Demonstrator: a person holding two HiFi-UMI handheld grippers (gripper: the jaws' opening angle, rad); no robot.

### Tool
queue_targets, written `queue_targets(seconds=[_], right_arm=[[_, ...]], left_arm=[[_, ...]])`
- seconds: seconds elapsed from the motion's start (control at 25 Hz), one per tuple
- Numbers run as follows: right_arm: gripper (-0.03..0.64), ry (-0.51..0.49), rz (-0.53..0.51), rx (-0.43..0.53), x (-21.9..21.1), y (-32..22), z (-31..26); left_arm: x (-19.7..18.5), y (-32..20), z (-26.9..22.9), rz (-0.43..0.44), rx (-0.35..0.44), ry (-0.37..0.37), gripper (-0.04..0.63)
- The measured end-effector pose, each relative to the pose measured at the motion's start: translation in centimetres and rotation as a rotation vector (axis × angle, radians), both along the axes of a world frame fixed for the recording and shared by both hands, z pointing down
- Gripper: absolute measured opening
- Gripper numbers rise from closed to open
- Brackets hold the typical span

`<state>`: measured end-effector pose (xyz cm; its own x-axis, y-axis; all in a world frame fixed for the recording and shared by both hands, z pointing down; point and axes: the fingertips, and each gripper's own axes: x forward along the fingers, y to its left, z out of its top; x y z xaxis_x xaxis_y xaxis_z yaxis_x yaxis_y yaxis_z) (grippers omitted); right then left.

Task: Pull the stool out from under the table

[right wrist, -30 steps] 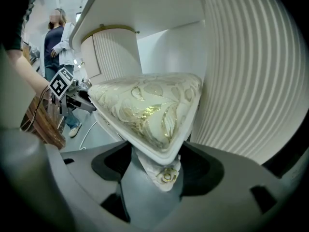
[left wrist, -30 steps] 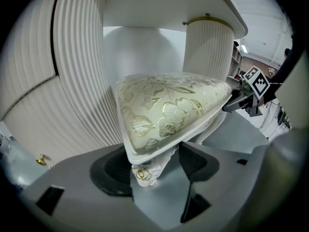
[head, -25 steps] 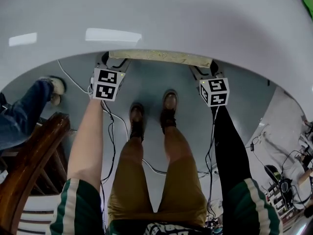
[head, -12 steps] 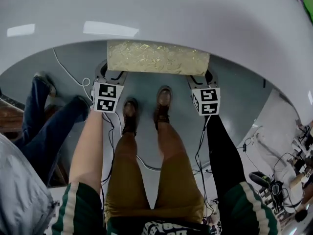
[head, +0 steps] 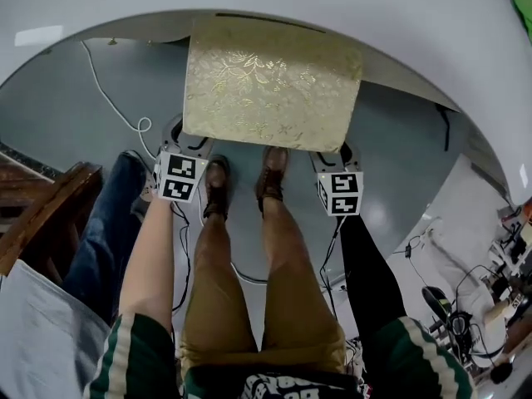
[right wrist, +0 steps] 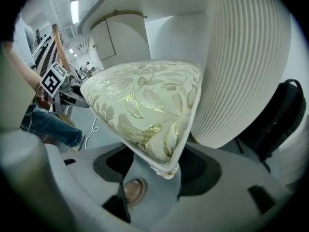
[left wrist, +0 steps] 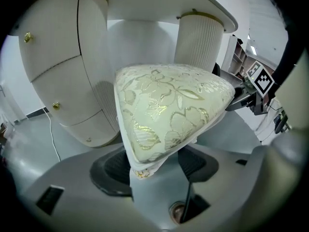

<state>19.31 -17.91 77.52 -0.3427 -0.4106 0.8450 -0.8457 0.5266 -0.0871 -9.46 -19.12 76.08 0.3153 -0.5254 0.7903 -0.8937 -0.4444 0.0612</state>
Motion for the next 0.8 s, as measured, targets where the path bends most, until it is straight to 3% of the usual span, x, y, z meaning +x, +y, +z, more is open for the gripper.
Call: queue_targets(seconds=[0.4,0.8], right_arm=[[0.298,0.005,0.001,0.006,0.1,2.5,0.1],[0.299,0.010,0.010,-0.005,-0.5,8.8,0.2]], left_arm=[[0.1,2.8,0.2,-0.009,0.004,0.012,0.310],[-0.5,8.9,0.4,0.003,-0.008,0.011,0.310]])
